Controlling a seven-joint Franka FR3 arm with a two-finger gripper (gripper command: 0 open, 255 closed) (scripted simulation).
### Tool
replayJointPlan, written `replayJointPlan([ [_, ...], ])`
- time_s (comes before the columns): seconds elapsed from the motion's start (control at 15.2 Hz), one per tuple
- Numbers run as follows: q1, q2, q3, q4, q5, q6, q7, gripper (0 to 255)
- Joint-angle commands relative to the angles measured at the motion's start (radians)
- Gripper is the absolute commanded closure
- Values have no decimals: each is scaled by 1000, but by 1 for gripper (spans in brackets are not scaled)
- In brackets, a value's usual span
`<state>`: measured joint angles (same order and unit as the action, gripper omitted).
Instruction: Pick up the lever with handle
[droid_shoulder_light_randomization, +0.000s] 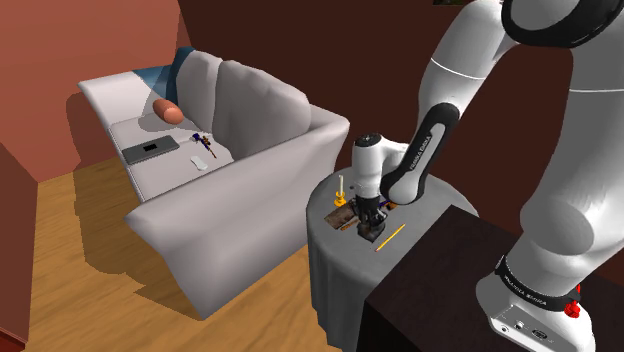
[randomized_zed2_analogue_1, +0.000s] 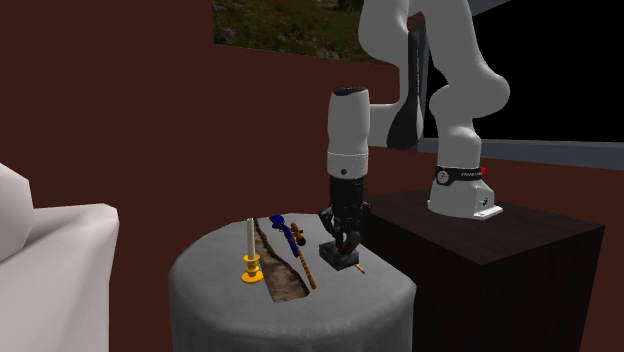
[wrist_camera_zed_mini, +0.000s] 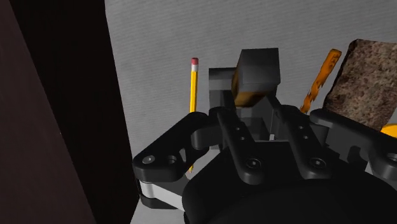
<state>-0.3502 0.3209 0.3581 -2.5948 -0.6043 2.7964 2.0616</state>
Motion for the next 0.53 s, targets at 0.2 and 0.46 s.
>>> replayJointPlan([
  [0.2, -62, -93, 88, -29, 127, -53, -99, 255],
  [0.46, -97, -167, 145, -45, 236, -95, -181, 255],
])
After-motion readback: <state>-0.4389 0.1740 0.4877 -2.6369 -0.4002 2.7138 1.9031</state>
